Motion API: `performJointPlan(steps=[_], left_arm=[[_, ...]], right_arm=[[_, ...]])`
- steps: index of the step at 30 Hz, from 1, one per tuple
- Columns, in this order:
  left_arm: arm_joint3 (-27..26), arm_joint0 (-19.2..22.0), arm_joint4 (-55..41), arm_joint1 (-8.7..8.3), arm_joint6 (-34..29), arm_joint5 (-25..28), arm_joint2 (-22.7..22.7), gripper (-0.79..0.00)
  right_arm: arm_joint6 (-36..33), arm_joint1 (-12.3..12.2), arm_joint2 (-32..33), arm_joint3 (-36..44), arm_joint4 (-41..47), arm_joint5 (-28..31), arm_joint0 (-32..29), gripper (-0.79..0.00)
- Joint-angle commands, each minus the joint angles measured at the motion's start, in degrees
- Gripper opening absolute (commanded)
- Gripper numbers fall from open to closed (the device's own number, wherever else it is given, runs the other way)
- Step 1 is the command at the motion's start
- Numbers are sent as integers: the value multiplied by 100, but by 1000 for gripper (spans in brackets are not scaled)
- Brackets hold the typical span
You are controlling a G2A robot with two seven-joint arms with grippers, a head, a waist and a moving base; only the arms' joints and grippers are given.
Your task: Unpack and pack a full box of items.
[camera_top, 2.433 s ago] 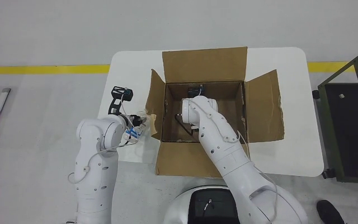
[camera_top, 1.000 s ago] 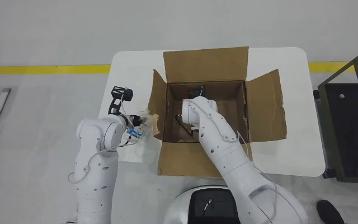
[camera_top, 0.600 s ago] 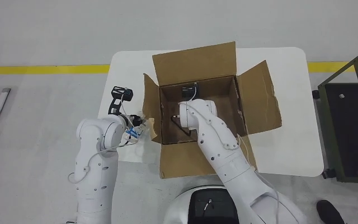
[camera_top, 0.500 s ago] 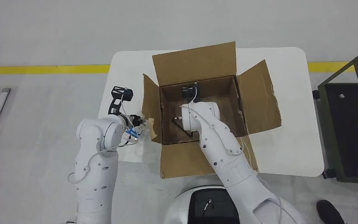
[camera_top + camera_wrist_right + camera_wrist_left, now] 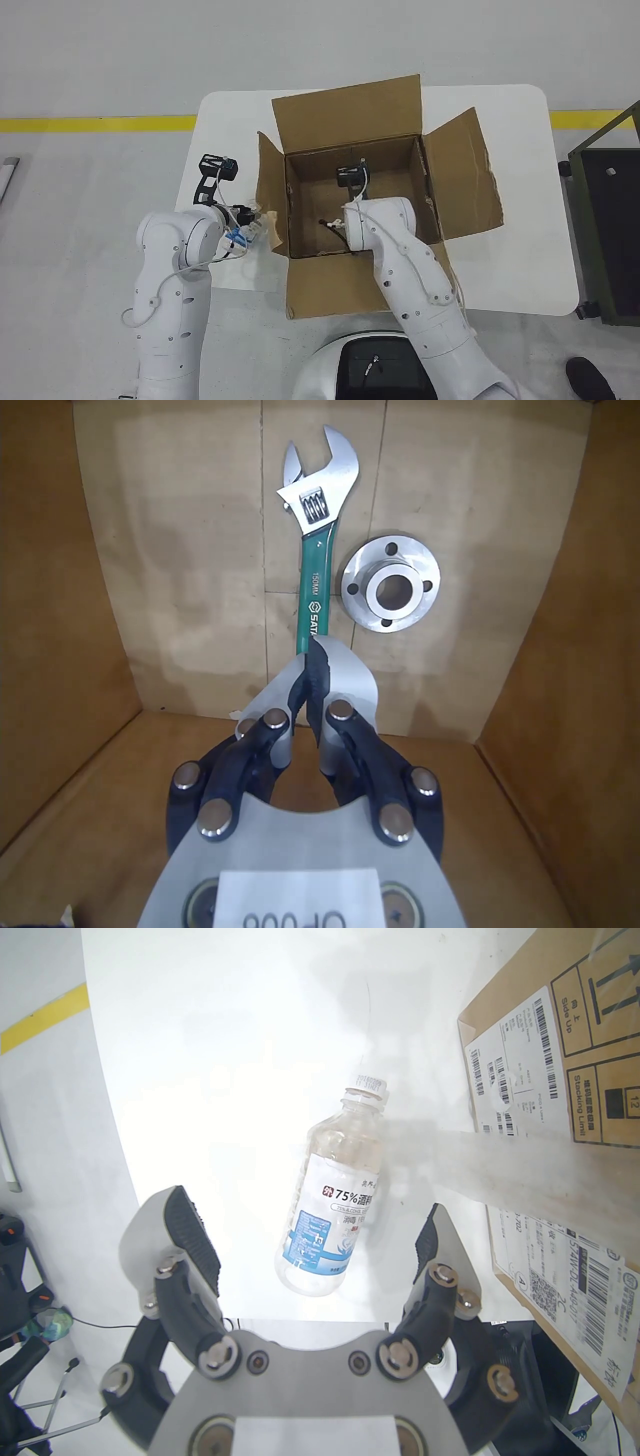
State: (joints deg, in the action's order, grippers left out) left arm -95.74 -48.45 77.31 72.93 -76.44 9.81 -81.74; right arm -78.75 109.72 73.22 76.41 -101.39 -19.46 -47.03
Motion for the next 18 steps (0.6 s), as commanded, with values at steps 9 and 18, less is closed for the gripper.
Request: performJointPlan(steps=[9, 18], left_arm=[[0, 0, 0, 0, 0, 0, 0, 0], [0, 0, 0, 0, 0, 0, 0, 0]], right_arm=[[-84, 36, -75, -936, -124, 134, 701, -449], [118, 84, -72, -1864, -5, 24, 1161, -471]])
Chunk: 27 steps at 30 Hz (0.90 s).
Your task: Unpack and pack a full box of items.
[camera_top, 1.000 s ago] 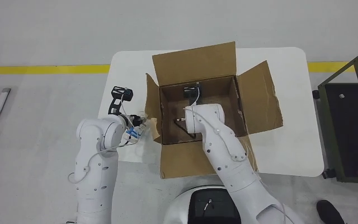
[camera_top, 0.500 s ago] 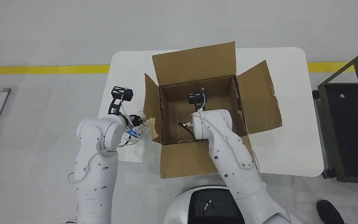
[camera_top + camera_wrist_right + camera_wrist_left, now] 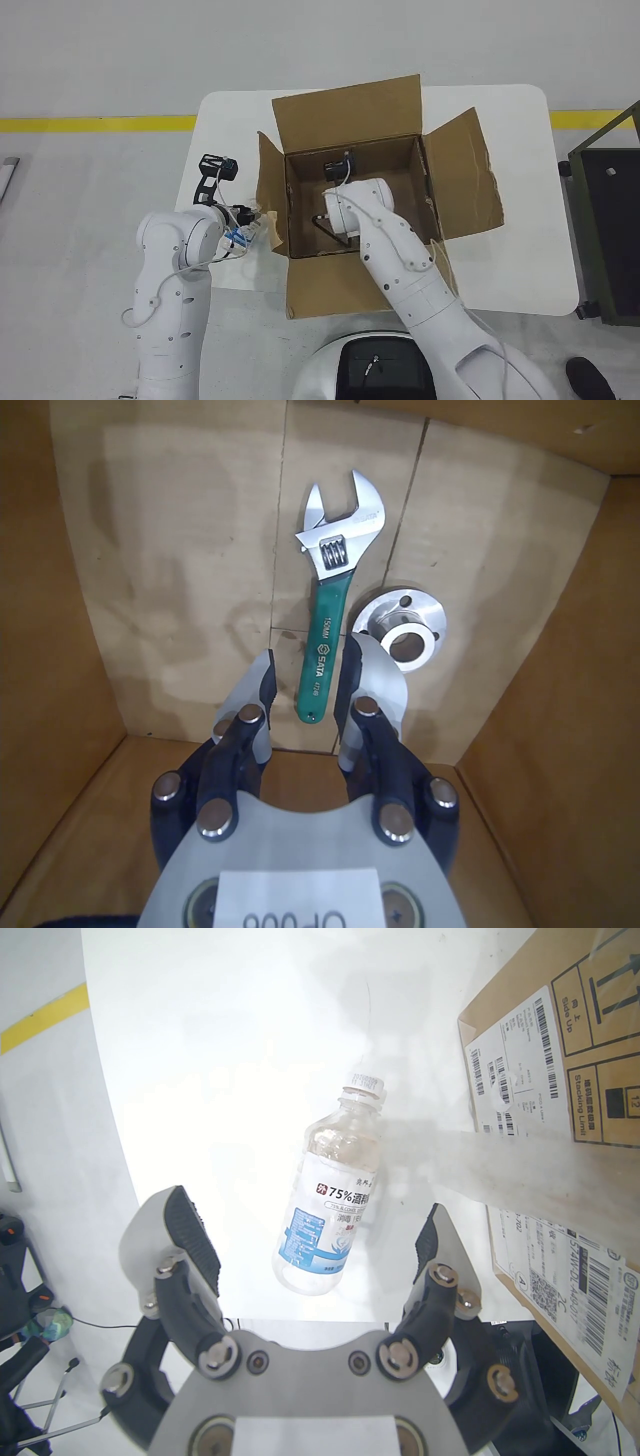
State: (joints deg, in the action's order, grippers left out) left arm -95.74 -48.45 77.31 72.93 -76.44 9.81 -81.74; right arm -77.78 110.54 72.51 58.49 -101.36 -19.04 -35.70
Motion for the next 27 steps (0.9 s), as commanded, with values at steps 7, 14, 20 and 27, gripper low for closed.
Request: performJointPlan(steps=[7, 14, 20, 27], left_arm=[[0, 0, 0, 0, 0, 0, 0, 0], [0, 0, 0, 0, 0, 0, 0, 0], [0, 0, 0, 0, 0, 0, 0, 0], [0, 0, 0, 0, 0, 0, 0, 0]], right_arm=[[127, 13, 49, -352, 36, -73, 184, -456], [292, 18, 96, -581, 107, -115, 240, -462], [403, 35, 64, -742, 145, -136, 261, -459], [496, 41, 39, -636, 133, -113, 237, -456]])
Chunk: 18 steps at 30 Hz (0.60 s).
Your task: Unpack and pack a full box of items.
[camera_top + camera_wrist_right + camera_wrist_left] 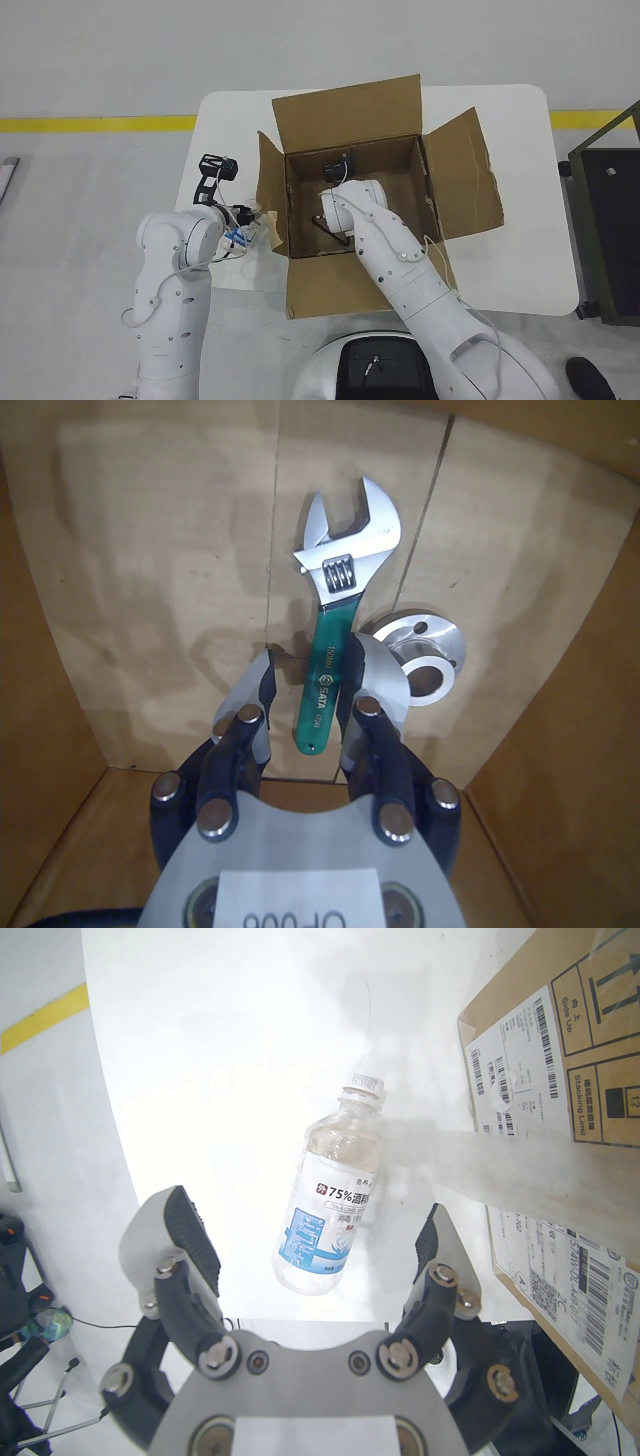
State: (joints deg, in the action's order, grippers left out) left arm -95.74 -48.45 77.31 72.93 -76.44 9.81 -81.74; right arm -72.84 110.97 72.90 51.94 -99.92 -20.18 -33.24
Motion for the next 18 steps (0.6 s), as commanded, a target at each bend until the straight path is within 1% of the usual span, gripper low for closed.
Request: performJointPlan(steps=[1, 12, 18], left_arm=[[0, 0, 0, 0, 0, 0, 0, 0], [0, 0, 0, 0, 0, 0, 0, 0], [0, 0, 0, 0, 0, 0, 0, 0]], right_arm=[[9, -2, -1, 40, -14, 9, -23, -456], [96, -22, 0, 45, -133, 73, -138, -468], [108, -33, 41, 125, -131, 94, -174, -453]])
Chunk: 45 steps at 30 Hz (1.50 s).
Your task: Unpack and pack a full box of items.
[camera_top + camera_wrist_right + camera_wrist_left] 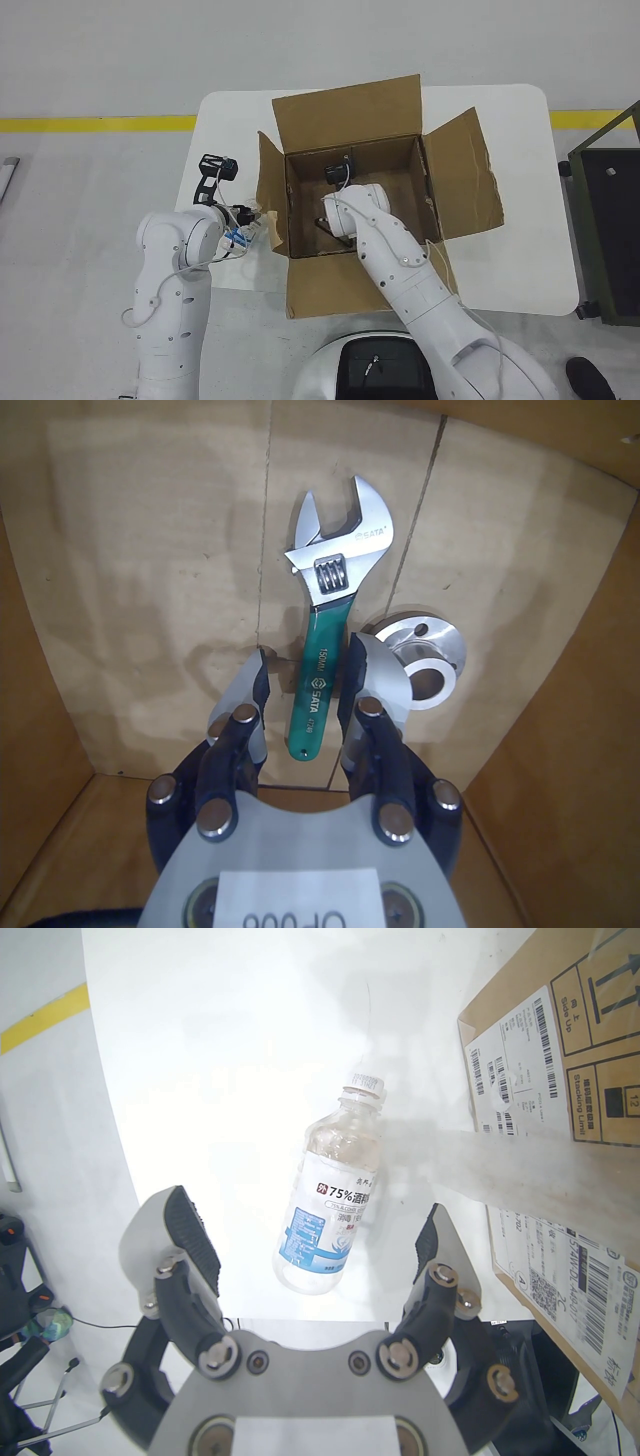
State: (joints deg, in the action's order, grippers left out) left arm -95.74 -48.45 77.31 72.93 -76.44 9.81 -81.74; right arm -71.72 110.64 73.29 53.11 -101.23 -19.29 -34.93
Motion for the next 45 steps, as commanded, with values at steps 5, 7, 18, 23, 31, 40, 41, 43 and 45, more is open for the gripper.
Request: performJointPlan(steps=[5, 7, 18, 23, 31, 40, 41, 43, 45], left_arm=[[0, 0, 0, 0, 0, 0, 0, 0], [0, 0, 0, 0, 0, 0, 0, 0], [0, 0, 0, 0, 0, 0, 0, 0], [0, 0, 0, 0, 0, 0, 0, 0], [0, 0, 0, 0, 0, 0, 0, 0], [0, 0, 0, 0, 0, 0, 0, 0], [0, 0, 0, 0, 0, 0, 0, 0], [0, 0, 0, 0, 0, 0, 0, 0], [0, 0, 0, 0, 0, 0, 0, 0]], right_arm=[[49, -4, 9, -21, 0, 22, -31, -462], [87, -4, 7, -8, -2, 6, -41, -468], [93, -32, 74, 592, -11, 18, -323, -459], [85, -57, 124, 729, -33, 87, -472, -468], [173, -67, 174, 703, 33, 66, -501, -474], [267, -70, 193, 605, 119, 55, -481, -493], [278, -71, 197, 594, 131, 60, -478, -496], [298, -73, 203, 572, 140, 62, -469, -514], [316, -76, 213, 554, 152, 55, -459, -566]])
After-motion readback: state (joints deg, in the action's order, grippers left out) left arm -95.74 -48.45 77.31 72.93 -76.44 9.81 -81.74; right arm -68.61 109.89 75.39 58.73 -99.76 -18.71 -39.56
